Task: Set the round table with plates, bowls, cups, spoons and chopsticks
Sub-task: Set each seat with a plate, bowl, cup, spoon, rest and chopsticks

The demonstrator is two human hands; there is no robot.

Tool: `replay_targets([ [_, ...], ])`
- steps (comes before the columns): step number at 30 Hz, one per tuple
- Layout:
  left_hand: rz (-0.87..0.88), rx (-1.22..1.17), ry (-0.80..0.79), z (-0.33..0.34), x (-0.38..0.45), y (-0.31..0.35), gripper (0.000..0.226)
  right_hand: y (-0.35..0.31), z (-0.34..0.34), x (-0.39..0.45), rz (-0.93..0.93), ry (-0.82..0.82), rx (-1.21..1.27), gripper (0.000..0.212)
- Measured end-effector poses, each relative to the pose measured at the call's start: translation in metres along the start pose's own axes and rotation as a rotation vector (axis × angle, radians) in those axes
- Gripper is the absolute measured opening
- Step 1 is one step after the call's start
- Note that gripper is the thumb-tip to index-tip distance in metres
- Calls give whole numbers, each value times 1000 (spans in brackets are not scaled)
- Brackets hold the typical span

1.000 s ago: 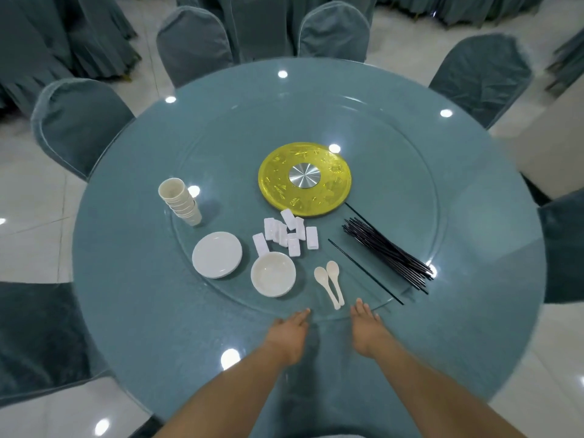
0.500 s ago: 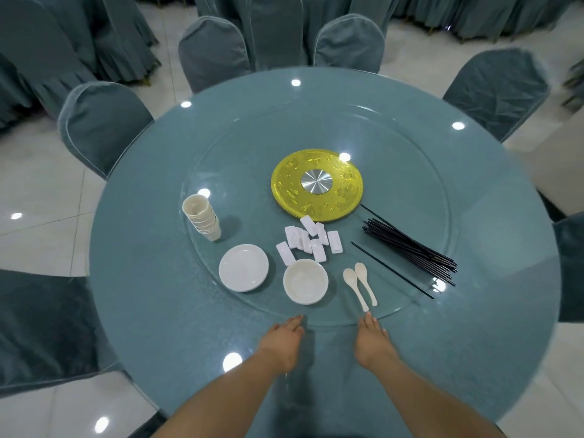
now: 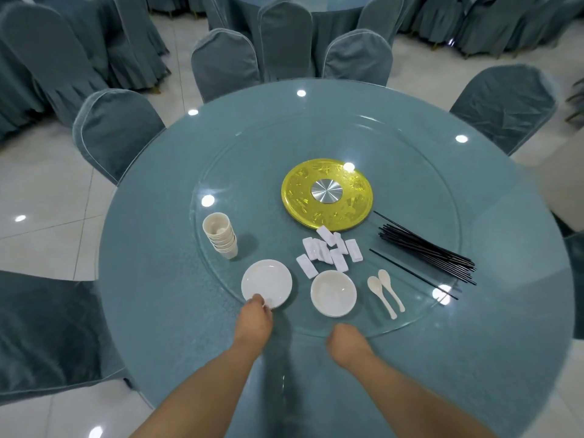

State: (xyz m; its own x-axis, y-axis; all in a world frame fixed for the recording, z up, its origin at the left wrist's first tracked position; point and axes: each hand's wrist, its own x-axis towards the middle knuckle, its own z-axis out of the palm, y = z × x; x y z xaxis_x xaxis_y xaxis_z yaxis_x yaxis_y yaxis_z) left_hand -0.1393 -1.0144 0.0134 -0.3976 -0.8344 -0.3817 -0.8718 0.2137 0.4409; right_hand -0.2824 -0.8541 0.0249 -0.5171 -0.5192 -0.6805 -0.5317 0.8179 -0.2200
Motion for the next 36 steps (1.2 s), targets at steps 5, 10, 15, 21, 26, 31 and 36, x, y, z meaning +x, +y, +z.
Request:
replay_targets([
  [5, -115, -165, 92, -20, 37, -4, 25, -41, -13, 6, -122, -35, 60, 33],
  [10, -191, -137, 28, -18, 60, -3, 33, -70, -21, 22, -75, -85, 233, 20],
  [15, -165, -150, -18, -13, 70, 2, 25, -85, -22, 38, 84, -77, 476, 52],
  [21, -81, -105, -52, -7, 73, 2, 20, -89, -21, 54, 172, -71, 621, 46],
  [26, -59, -78, -88, 0, 65, 4, 24, -92, -19, 61, 267, -15, 629, 40],
  [31, -43, -25, -101, 3, 59, 8, 26, -88, -18, 62, 304, 28, 647, 39],
  [36, -20, 18, -54, 0, 49, 19, 26, -80, -19, 57, 322, 106, 699, 41],
])
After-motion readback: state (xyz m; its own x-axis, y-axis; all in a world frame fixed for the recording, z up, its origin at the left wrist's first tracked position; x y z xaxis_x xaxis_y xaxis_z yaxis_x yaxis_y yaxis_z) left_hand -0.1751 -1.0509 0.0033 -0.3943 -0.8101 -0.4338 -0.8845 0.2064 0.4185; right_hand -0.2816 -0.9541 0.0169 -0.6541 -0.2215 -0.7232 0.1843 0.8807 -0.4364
